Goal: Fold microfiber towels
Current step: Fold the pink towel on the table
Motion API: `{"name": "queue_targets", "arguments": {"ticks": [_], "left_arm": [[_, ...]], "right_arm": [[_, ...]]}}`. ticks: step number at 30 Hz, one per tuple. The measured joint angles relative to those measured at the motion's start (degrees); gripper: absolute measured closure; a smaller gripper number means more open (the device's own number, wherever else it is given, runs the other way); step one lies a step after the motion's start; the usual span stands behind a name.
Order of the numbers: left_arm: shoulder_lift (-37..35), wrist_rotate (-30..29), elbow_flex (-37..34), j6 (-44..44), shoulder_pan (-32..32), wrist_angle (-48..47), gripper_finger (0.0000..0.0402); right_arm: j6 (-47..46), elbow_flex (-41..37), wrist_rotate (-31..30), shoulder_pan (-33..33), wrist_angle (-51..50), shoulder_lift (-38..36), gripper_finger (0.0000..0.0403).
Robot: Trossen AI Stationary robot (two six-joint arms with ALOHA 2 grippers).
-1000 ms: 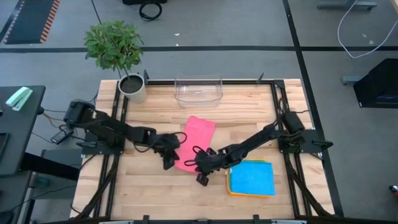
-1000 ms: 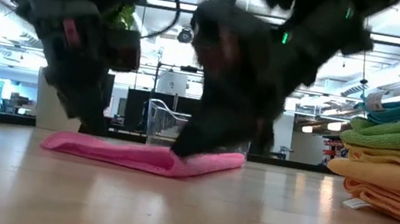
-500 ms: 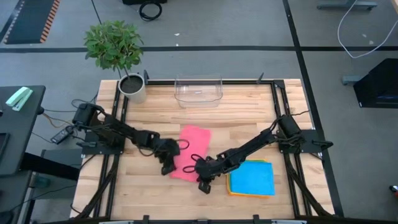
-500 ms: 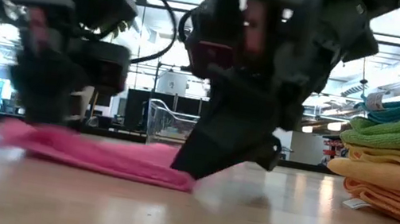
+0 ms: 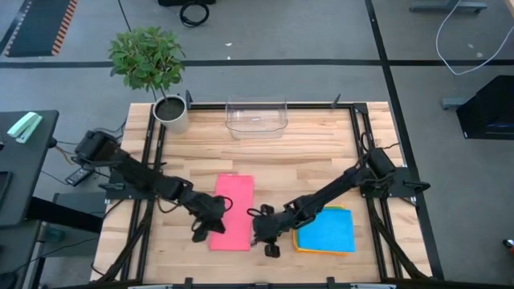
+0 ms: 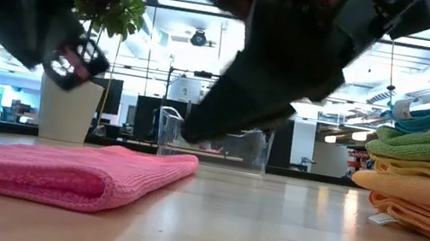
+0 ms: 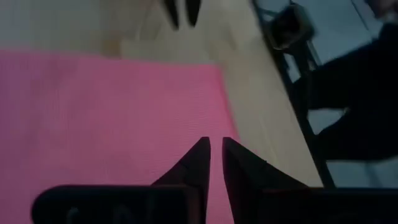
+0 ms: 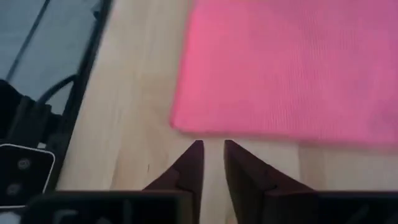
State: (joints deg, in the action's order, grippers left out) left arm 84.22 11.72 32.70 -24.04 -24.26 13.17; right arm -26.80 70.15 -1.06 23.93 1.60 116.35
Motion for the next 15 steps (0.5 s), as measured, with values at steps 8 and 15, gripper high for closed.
{"name": "queue_targets", "arguments": {"ticks": [8, 15], "left_arm": [[-3.1, -5.8, 0.0, 19.0, -12.2, -10.8, 0.0364], [-1.7, -18.3, -0.2, 33.7, -19.0, -10.4, 0.0330]], "right_arm": [[13.1, 0.0, -4.3, 2.2, 7.8, 1.0, 0.0252], [16.7, 0.0, -7.0, 3.7, 9.1, 2.2, 0.0216]]}}
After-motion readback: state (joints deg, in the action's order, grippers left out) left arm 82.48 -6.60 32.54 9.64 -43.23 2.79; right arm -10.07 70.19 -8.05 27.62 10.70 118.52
